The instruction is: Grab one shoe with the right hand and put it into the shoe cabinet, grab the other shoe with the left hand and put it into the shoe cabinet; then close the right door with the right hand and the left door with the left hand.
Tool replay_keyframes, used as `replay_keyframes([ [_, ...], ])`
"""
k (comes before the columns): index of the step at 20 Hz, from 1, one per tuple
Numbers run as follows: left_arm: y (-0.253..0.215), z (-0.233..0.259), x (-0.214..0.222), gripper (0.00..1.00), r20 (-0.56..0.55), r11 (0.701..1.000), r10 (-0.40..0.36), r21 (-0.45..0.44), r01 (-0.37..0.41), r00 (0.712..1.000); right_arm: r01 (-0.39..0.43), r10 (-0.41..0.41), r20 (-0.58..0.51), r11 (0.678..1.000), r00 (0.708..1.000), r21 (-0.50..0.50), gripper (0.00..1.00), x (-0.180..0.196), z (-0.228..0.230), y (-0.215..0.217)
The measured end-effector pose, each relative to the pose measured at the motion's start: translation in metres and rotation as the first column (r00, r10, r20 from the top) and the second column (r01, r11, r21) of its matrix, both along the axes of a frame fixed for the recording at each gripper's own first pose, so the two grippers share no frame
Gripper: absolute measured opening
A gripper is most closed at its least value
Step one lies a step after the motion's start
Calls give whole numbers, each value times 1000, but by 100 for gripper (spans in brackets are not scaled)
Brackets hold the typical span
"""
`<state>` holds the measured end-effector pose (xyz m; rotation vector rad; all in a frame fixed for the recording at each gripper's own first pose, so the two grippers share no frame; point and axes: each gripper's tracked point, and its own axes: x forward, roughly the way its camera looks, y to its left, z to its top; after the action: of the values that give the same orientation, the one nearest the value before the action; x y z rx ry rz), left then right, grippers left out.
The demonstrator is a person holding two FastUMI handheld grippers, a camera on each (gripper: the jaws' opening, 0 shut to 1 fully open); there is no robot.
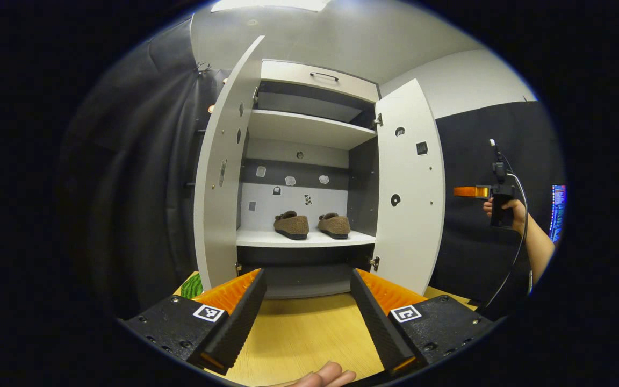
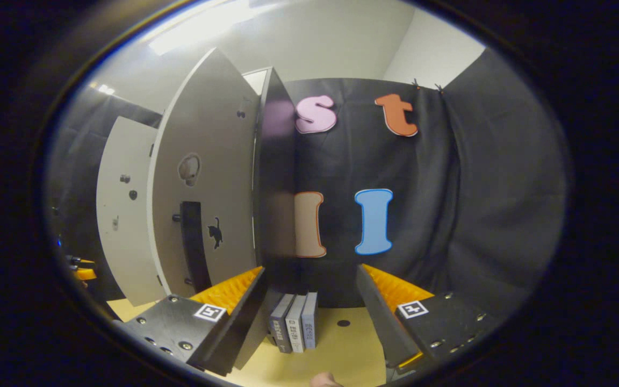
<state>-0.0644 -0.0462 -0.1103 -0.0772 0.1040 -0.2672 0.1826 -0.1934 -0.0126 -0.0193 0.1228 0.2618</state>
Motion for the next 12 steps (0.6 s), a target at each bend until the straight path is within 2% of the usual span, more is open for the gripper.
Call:
replay_keyframes([
  [7,22,-6,-3,96,3,1000,26,0,-26,1000,-93,93,-15,995,996,-32,100,8,-1,83],
  [8,26,-8,-4,96,-2,999,33,-3,-33,999,-114,114,-31,993,993,-15,91,7,-4,94],
  [12,39,-12,-6,96,-16,998,58,-16,-58,998,-111,111,-27,994,993,1,89,9,-2,114],
])
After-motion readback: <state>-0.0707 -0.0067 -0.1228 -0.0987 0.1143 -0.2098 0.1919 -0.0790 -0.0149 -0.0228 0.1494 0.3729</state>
